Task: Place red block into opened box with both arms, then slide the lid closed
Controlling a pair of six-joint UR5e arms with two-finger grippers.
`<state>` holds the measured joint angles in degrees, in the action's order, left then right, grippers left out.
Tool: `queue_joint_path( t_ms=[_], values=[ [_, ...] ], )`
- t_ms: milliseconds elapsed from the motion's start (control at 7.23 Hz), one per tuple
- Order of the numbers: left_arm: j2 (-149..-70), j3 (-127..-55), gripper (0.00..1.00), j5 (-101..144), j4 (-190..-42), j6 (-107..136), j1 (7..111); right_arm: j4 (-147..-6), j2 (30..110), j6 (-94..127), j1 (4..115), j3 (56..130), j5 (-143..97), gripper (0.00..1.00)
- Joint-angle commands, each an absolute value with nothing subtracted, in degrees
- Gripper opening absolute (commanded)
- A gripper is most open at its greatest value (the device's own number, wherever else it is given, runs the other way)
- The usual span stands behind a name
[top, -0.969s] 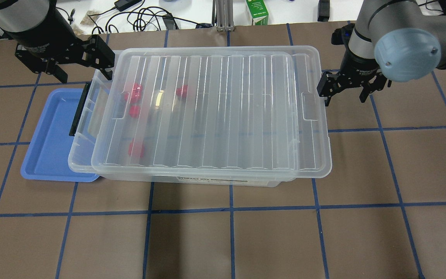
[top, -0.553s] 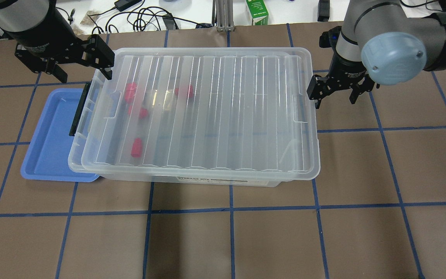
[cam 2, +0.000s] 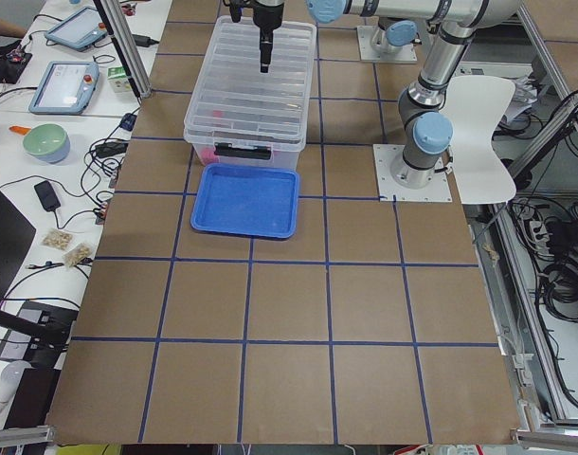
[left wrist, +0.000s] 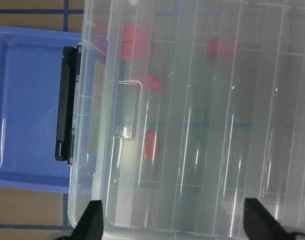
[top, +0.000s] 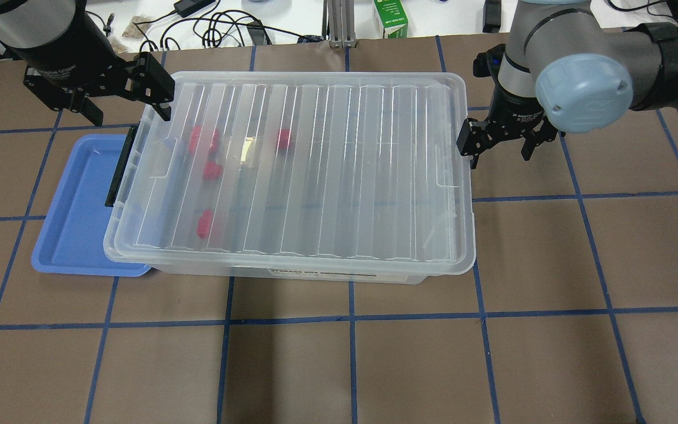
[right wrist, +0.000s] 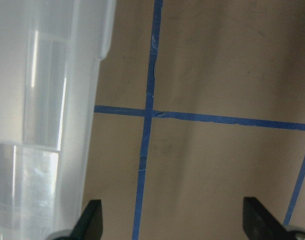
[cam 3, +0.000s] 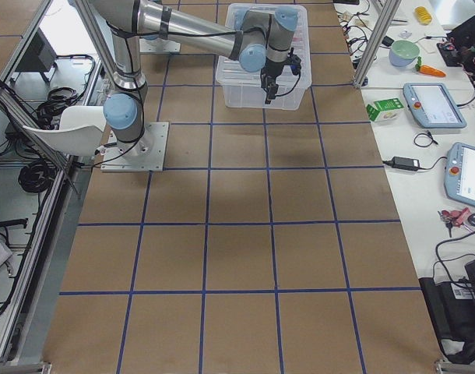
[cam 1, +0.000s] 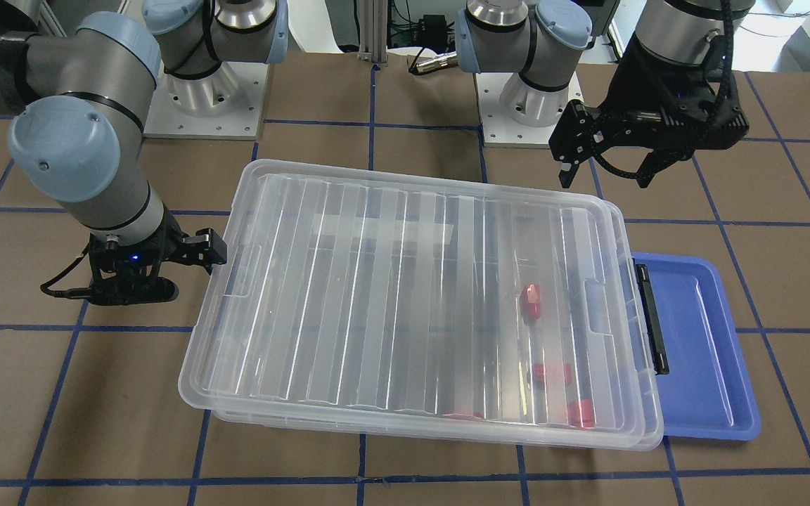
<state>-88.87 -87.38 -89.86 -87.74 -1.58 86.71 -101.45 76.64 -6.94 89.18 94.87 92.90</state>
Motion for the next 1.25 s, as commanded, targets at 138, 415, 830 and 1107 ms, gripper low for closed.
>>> queue_joint_path(
  t_ms=[138,415,830,1107],
  values=[
    [-88.9,-87.4,1.00,-89.8,-87.7,-1.6,86.7,-101.5,76.9,-6.9,89.2,93.9,92.9,1.00],
    [-88.8,-87.5,1.00,-90.0,-88.2,-1.5,87.0,-101.5,77.1,-6.9,89.2,93.8,92.7,1.00],
    [-89.2,-86.4,1.00,-89.9,-90.4,-1.2,86.7,-101.4,76.9,-6.8,89.2,93.8,90.4,1.00],
    [-89.2,-86.2,1.00,-89.9,-90.5,-1.1,86.7,-101.2,77.5,-6.9,88.9,92.6,90.5,1.00]
  ],
)
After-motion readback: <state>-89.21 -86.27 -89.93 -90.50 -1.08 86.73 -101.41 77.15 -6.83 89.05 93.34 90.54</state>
